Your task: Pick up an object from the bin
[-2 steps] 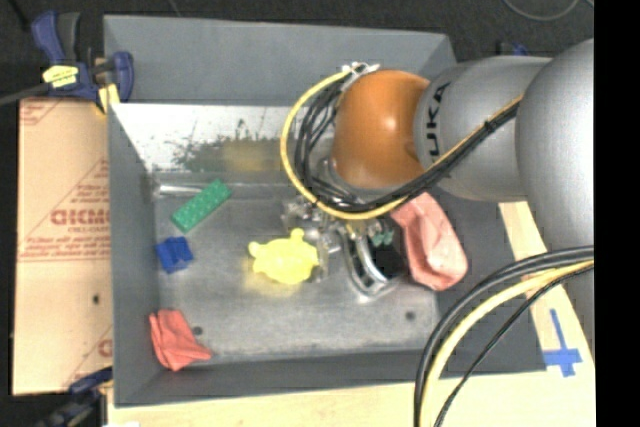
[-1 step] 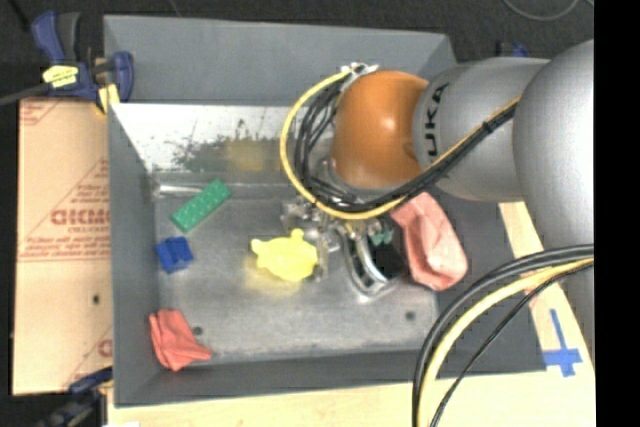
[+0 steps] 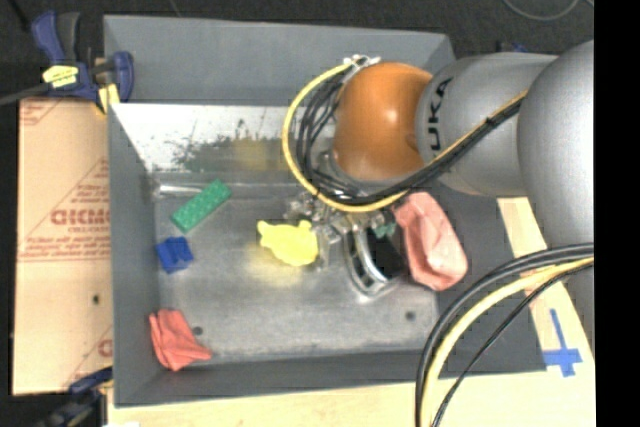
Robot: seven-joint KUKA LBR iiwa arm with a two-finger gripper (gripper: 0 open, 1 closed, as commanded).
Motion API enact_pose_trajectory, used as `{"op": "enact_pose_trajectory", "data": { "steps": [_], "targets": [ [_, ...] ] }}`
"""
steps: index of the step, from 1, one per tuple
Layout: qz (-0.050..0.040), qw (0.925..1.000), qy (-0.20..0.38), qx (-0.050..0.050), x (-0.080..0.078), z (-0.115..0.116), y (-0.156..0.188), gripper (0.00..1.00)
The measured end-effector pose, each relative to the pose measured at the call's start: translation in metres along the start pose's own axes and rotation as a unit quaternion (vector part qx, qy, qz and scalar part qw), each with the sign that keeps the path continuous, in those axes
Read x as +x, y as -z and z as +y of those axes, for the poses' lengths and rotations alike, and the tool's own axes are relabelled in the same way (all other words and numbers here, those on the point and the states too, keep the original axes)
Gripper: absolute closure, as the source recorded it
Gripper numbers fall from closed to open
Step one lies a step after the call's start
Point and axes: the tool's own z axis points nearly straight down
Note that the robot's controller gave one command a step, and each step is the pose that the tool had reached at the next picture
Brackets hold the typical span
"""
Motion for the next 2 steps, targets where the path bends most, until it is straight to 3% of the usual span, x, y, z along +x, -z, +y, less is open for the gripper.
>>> {"op": "enact_pose_trajectory", "data": {
  "steps": [2],
  "targets": [
    [0.0007, 1.0, 0.004, -0.001, -0.0003, -0.0001, 0.001, 1.0]
  ]
}}
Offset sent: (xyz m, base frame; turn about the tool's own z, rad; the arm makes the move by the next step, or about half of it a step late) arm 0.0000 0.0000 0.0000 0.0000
